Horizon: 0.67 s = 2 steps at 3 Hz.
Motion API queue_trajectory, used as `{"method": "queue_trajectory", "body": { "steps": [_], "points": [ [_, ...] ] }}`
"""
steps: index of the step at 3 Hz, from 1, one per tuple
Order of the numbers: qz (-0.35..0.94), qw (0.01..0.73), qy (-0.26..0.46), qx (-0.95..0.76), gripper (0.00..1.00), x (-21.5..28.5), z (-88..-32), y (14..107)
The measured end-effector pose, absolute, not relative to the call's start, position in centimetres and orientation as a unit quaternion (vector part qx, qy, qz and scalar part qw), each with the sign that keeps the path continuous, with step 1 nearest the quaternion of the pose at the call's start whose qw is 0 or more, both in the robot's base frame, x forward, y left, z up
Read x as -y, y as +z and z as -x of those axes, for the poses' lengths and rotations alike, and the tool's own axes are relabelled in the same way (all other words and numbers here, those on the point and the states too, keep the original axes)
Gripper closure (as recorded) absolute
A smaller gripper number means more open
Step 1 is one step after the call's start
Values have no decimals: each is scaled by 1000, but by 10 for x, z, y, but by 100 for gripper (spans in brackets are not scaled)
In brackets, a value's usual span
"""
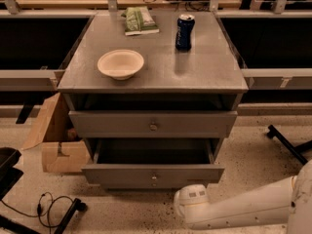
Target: Close middle drawer
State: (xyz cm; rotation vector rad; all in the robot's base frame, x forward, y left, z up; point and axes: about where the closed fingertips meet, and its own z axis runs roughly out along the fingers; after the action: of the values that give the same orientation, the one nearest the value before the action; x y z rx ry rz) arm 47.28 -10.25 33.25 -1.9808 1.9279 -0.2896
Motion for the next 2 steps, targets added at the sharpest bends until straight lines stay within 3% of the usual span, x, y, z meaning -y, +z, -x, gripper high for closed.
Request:
{"method": "queue_trajectory", "body": {
  "steps": [2],
  "points": [
    [725, 230, -146, -633, 100, 129, -576, 360]
  ]
}}
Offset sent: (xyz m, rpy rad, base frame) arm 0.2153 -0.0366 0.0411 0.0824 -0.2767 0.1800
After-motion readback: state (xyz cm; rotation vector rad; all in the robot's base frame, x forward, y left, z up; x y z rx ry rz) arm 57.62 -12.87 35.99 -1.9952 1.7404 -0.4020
